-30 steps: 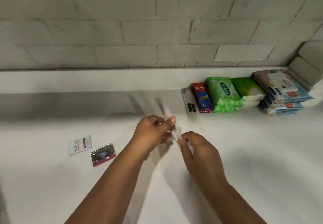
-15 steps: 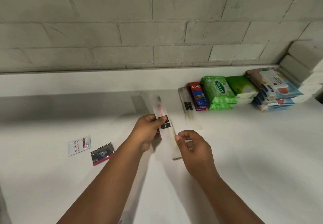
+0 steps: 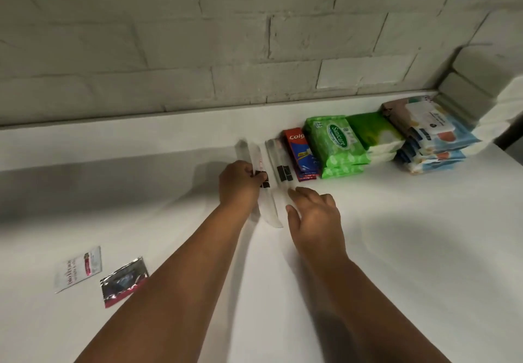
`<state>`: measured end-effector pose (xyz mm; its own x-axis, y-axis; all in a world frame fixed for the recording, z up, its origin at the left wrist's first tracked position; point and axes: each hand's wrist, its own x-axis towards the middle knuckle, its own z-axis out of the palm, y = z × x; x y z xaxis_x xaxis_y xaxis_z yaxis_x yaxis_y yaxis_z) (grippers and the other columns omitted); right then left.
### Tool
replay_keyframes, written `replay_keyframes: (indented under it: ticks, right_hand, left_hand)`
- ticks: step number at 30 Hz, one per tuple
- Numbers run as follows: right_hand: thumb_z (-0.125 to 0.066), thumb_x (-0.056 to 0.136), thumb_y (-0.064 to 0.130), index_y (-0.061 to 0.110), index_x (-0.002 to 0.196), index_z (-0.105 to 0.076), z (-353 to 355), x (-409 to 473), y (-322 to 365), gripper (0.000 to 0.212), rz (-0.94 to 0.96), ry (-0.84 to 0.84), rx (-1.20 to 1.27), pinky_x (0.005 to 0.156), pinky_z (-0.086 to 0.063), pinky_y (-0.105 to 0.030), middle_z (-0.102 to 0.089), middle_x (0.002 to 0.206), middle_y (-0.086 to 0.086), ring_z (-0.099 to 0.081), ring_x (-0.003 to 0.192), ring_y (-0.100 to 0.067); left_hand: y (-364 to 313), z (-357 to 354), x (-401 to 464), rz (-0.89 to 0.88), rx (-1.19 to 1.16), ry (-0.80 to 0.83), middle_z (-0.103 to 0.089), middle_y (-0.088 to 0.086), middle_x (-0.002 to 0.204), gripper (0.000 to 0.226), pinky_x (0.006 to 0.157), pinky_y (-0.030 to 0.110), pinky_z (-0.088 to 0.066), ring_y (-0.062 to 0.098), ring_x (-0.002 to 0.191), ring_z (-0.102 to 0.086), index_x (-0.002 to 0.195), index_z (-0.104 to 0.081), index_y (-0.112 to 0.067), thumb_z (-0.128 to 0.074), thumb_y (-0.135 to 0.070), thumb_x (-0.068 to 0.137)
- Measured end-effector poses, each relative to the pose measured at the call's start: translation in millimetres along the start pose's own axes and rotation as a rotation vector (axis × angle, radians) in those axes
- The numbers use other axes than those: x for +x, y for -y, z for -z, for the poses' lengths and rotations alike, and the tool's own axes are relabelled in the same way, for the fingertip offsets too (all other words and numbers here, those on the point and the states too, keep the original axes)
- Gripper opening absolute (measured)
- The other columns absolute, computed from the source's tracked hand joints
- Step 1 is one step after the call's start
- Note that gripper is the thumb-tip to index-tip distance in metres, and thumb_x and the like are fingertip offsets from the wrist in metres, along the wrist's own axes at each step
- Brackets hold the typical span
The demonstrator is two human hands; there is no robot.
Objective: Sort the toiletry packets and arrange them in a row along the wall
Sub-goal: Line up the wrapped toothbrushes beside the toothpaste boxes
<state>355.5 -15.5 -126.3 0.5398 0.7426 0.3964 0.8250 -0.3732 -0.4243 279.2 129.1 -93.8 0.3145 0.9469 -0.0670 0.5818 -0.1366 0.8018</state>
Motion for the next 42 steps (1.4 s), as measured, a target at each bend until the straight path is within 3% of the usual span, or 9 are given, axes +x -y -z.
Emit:
replay_keyframes:
  ticks: [7,10,13,17,21,27,34,38,42]
  right_hand:
    - [-0.055,0.086,0.024,0.021,0.114,-0.068,-9,0,-2,0.031,-0.006,-0.018,-0.022,0.077,-0.051,-0.041,-0.069,0.116,0.006,-0.055,0.087,-0.029]
    - [-0.057,0.088,0.023,0.023,0.118,-0.066,-9,0,-2,0.031,-0.009,-0.002,-0.043,0.078,-0.049,-0.038,-0.068,0.119,0.009,-0.054,0.09,-0.027]
    - [-0.058,0.089,0.023,0.024,0.12,-0.065,-11,0,-2,0.032,-0.006,0.002,-0.061,0.078,-0.047,-0.037,-0.067,0.12,0.01,-0.053,0.09,-0.026]
    - [-0.053,0.089,0.022,0.025,0.119,-0.066,-13,0,-4,0.033,-0.005,-0.013,-0.06,0.075,-0.046,-0.035,-0.067,0.12,0.012,-0.052,0.086,-0.025]
    - [-0.056,0.089,0.016,0.024,0.118,-0.067,-14,-1,-6,0.031,-0.007,-0.035,-0.041,0.076,-0.045,-0.033,-0.067,0.12,0.012,-0.051,0.084,-0.024]
    - [-0.058,0.09,0.019,0.021,0.117,-0.068,-14,0,-8,0.029,-0.007,-0.03,-0.005,0.077,-0.05,-0.037,-0.069,0.118,0.01,-0.053,0.084,-0.026]
    - [-0.054,0.093,0.025,0.018,0.115,-0.069,-11,4,-6,0.027,-0.03,-0.041,0.057,0.077,-0.048,-0.036,-0.071,0.114,0.004,-0.053,0.085,-0.027]
    - [-0.057,0.094,0.023,0.013,0.113,-0.068,-1,3,-4,0.024,-0.042,-0.034,0.119,0.082,-0.045,-0.037,-0.07,0.113,-0.004,-0.047,0.094,-0.018]
    - [-0.05,0.096,0.035,0.018,0.12,-0.064,9,-5,13,0.033,-0.063,0.032,0.125,0.088,-0.044,-0.038,-0.065,0.119,-0.002,-0.051,0.1,-0.028]
  left_hand:
    - [-3,-8,9,-0.064,0.15,-0.029,-0.059,-0.003,0.077,0.026,0.066,0.028,-0.041,0.02,0.078,-0.058,0.083,-0.058,-0.014,-0.07,-0.037,0.083]
    - [-2,-12,14,-0.088,0.107,-0.013,-0.065,0.002,0.096,0.038,0.075,0.031,-0.047,0.022,0.091,-0.062,0.11,-0.059,-0.014,-0.072,-0.035,0.081]
    - [-1,-17,14,-0.171,0.127,0.009,-0.057,0.005,0.122,0.052,0.088,0.033,-0.049,0.023,0.106,-0.059,0.134,-0.051,-0.022,-0.068,-0.031,0.085]
    - [4,-16,9,-0.279,0.366,-0.032,-0.048,0.0,0.131,0.037,0.085,0.032,-0.047,0.025,0.115,-0.051,0.127,-0.059,-0.026,-0.058,-0.038,0.092]
    - [8,-10,5,-0.353,0.452,-0.008,-0.038,-0.005,0.149,0.036,0.098,0.039,-0.043,0.025,0.133,-0.036,0.128,-0.058,-0.029,-0.052,-0.04,0.095]
    - [31,-12,-2,-0.494,0.457,0.117,-0.04,-0.008,0.151,0.052,0.112,0.035,-0.033,0.014,0.14,-0.036,0.141,-0.045,-0.023,-0.048,-0.046,0.095]
    - [25,-6,-4,-0.454,0.475,0.144,-0.04,-0.006,0.151,0.054,0.113,0.036,-0.031,0.015,0.14,-0.034,0.143,-0.042,-0.025,-0.046,-0.049,0.095]
    - [24,14,-19,-0.41,0.5,0.165,-0.036,-0.002,0.154,0.057,0.112,0.037,-0.03,0.02,0.142,-0.029,0.146,-0.037,-0.022,-0.041,-0.051,0.096]
    - [29,43,-40,-0.368,0.532,0.102,-0.035,0.0,0.153,0.056,0.108,0.04,-0.032,0.023,0.141,-0.03,0.143,-0.04,-0.022,-0.042,-0.052,0.095]
